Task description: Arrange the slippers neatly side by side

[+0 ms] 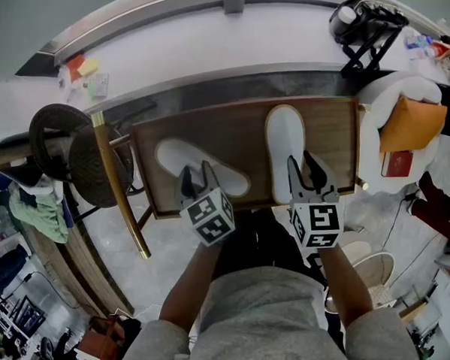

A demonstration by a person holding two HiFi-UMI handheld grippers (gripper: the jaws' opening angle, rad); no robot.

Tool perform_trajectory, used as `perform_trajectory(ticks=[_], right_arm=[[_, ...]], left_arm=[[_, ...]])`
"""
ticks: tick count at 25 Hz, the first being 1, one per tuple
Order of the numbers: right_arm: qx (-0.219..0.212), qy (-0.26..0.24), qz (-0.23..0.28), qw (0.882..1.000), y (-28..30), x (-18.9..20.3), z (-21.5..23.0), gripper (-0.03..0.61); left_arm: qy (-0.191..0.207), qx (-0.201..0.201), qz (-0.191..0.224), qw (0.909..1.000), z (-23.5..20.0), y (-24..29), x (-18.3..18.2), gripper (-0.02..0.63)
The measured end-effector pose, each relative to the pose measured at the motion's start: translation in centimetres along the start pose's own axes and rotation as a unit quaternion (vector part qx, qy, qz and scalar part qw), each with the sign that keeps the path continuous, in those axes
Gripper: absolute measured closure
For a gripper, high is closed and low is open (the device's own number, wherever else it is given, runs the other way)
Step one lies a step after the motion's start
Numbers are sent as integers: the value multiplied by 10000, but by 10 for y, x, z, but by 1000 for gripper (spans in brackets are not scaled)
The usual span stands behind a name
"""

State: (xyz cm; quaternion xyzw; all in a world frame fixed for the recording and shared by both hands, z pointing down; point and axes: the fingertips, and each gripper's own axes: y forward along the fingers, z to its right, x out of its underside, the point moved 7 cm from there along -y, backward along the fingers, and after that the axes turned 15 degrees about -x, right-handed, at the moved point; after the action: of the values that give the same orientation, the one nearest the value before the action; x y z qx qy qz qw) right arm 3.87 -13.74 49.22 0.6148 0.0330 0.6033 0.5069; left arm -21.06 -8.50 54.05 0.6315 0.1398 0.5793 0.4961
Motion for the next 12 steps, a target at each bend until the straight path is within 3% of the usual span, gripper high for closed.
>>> perform_trajectory(ticks=[6, 12], right_arm=[[11, -20, -47, 10000, -2, 2, 3, 439], [1, 9, -73, 10000, -5, 7, 5, 442]], left_arm=[[27, -313, 13, 9995, -5, 0, 4, 550], [116, -270, 152, 9995, -8, -5, 3, 577]])
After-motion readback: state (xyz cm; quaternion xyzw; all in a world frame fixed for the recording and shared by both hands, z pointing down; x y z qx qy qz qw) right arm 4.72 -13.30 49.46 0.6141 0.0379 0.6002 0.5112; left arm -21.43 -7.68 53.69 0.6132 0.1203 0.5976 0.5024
